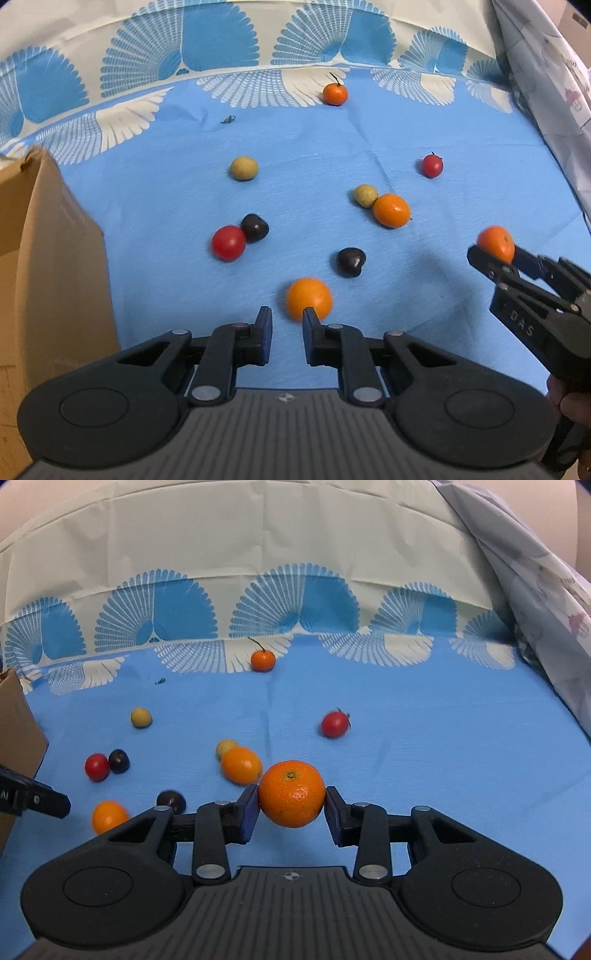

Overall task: Organize fruits
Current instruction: 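Grasp an orange with the left tool while the right tool grasps another orange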

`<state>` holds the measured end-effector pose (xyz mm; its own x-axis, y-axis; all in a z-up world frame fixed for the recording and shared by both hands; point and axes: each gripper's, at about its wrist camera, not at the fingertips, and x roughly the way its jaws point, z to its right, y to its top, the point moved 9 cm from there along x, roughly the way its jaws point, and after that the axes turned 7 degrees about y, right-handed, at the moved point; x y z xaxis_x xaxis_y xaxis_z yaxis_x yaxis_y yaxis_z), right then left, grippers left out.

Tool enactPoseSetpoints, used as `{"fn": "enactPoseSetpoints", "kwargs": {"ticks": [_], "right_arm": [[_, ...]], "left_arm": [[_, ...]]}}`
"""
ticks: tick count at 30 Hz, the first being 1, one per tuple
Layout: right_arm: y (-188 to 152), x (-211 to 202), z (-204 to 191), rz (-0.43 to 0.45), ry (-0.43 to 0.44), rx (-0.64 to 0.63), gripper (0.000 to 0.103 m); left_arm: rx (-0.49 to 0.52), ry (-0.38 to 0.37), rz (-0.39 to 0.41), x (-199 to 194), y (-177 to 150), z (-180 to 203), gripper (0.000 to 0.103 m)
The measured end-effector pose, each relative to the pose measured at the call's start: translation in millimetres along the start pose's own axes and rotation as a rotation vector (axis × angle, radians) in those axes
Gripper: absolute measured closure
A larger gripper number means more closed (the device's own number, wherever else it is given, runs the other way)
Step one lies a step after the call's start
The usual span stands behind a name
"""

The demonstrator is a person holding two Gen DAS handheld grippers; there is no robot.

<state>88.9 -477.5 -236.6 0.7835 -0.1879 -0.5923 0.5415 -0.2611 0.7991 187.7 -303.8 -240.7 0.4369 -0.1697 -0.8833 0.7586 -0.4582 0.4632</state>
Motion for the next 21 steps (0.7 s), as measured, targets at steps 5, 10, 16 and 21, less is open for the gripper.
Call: {"fn": "enactPoseSetpoints", "kwargs": {"ticks": [5,10,16,21], "right_arm": [[-9,-1,4,-0.015,-0.008,0.034,0.063],[-15,11,14,-0.034,-0.013,0.083,0.063],[-22,28,25,-0.06,0.001,0.121,0.063],[-25,35,26,-0.071,0.011,0.134,0.063]], "left_arm": [[0.005,-0.014,-0.003,7,-7,-4,0.084],[0.031,-0.018,0.026,27,5,15,0.019],[0.099,-0.024,-0.025,70,14,42,0.03],[0.113,-0.032,-0.015,71,18,47,0.061]]}}
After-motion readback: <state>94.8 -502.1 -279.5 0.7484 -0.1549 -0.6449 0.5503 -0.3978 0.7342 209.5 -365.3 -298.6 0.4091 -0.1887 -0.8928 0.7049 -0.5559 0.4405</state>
